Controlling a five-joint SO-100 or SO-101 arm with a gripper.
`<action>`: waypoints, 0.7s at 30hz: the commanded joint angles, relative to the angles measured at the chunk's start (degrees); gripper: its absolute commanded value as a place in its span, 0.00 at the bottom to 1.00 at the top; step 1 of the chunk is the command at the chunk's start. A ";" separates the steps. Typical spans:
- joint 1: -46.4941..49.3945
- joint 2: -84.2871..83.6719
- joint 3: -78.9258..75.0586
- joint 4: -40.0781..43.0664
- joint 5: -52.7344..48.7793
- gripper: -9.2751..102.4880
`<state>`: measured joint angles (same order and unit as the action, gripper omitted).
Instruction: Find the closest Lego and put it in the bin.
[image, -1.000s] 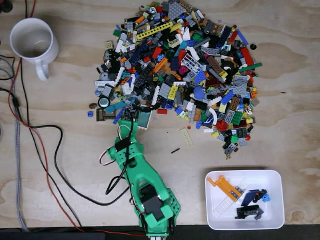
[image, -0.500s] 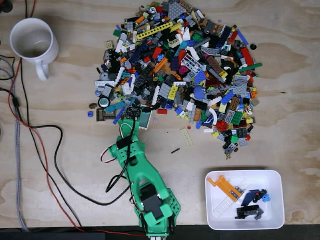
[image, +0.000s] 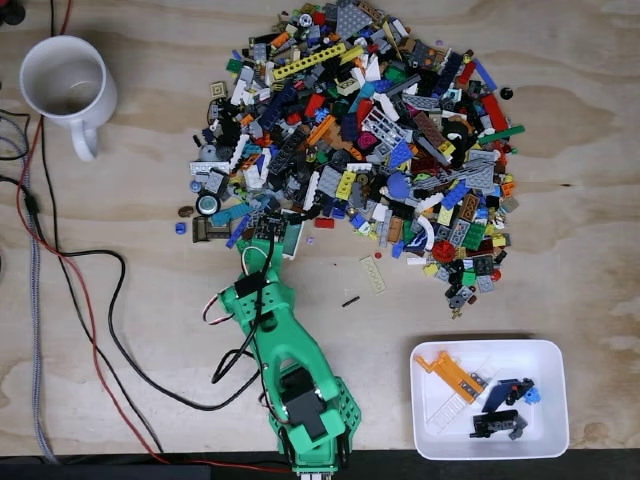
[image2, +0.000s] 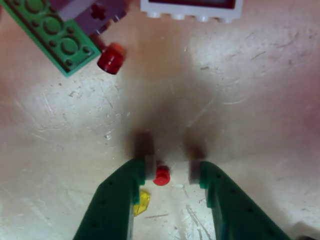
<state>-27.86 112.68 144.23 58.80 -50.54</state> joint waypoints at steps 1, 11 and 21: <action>-1.93 0.97 1.05 0.97 1.67 0.19; -3.78 7.03 1.49 4.31 3.43 0.19; -3.25 6.68 3.08 2.11 3.25 0.19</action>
<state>-31.38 117.07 147.30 61.88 -47.29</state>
